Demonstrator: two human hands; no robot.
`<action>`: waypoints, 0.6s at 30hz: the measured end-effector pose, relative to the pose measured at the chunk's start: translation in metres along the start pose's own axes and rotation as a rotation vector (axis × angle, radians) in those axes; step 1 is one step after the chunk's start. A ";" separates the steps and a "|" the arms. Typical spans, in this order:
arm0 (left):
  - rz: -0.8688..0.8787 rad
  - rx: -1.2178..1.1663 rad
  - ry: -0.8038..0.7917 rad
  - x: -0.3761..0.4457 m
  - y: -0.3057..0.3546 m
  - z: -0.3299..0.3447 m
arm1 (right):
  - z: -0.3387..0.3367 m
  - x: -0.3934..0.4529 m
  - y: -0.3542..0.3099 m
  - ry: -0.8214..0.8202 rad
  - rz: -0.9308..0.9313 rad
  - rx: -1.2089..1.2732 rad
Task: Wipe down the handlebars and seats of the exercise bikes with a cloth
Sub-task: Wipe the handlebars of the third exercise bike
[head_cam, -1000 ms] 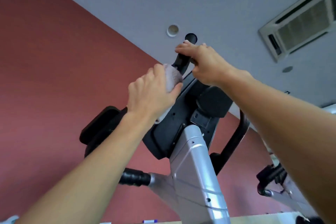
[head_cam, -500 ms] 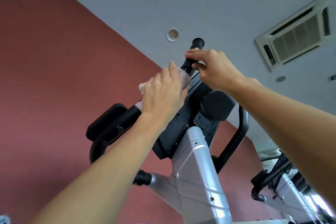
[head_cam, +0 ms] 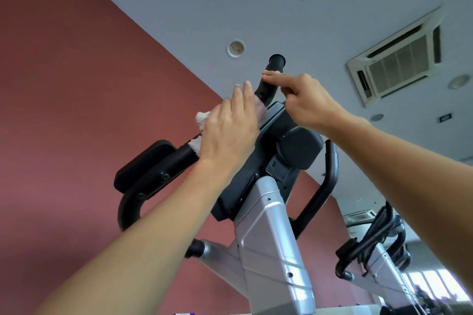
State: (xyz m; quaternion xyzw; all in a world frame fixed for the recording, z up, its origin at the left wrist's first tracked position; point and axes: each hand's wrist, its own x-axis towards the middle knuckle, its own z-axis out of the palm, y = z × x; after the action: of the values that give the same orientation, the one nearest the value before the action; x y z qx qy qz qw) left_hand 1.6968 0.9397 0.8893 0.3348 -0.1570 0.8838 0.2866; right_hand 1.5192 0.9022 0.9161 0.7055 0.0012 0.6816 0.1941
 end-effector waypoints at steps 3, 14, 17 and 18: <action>-0.017 -0.011 -0.013 -0.041 -0.026 0.000 | -0.001 -0.005 -0.008 0.000 0.013 -0.060; -0.082 -0.170 -0.066 -0.015 -0.012 -0.005 | 0.012 -0.017 -0.030 0.101 -0.140 -0.277; -0.130 -0.160 -0.002 -0.041 -0.023 0.000 | 0.035 -0.025 -0.043 0.059 -0.288 -0.327; -0.132 -0.143 0.012 -0.051 -0.029 0.001 | 0.041 -0.027 -0.046 0.017 -0.324 -0.347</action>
State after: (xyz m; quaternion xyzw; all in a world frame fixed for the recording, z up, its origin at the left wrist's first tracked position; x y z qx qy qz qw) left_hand 1.7462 0.9411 0.8575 0.3179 -0.1958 0.8515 0.3681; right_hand 1.5688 0.9262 0.8780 0.6463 -0.0012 0.6375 0.4194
